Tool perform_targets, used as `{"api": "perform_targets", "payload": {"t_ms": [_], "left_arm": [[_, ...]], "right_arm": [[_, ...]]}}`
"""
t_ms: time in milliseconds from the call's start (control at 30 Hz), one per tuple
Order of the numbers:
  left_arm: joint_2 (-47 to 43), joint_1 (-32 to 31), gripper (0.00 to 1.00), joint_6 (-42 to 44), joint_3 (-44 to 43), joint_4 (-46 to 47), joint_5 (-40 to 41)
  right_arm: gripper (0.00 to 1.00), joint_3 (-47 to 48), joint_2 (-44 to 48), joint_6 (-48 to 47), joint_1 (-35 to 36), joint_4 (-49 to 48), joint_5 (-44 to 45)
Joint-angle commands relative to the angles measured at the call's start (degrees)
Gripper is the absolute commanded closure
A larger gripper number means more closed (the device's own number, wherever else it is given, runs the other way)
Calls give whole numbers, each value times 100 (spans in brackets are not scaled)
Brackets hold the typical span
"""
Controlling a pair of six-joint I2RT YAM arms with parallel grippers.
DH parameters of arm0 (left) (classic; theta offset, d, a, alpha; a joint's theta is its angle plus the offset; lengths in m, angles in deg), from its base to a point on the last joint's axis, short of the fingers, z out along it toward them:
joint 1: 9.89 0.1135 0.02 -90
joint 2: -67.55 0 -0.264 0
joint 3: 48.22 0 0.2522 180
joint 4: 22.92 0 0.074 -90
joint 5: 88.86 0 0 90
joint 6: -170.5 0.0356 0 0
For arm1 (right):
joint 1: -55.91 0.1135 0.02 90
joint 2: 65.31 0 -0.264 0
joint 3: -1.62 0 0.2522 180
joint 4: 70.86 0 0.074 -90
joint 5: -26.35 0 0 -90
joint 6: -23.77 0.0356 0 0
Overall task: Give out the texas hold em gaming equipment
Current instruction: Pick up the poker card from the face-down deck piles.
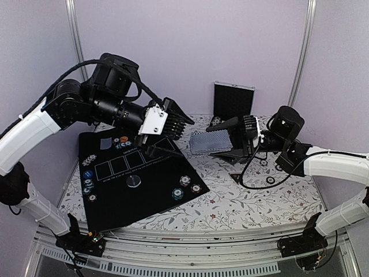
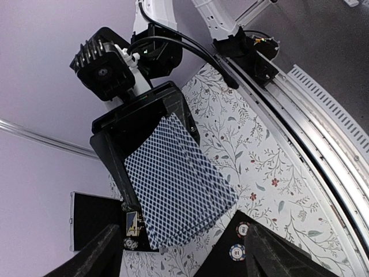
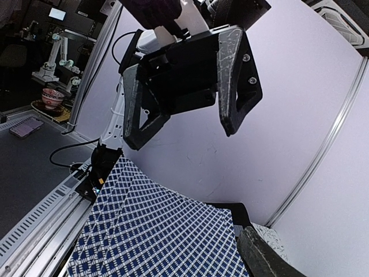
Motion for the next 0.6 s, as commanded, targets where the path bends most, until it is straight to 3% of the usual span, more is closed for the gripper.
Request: {"api": "perform_targets", "payload": {"t_ms": [0,267,567], "left_arm": [[213,-107,25,282,69,99,-430],[399,-230,28,337,289,608,-197],[686,-357,39,140,6,40,168]], "right_arm": [[41,159,155,160,-48,-162,-168],[41,161,142,222,-47,-273,-186],[41,107,191,175,-48,-265,-116]]}}
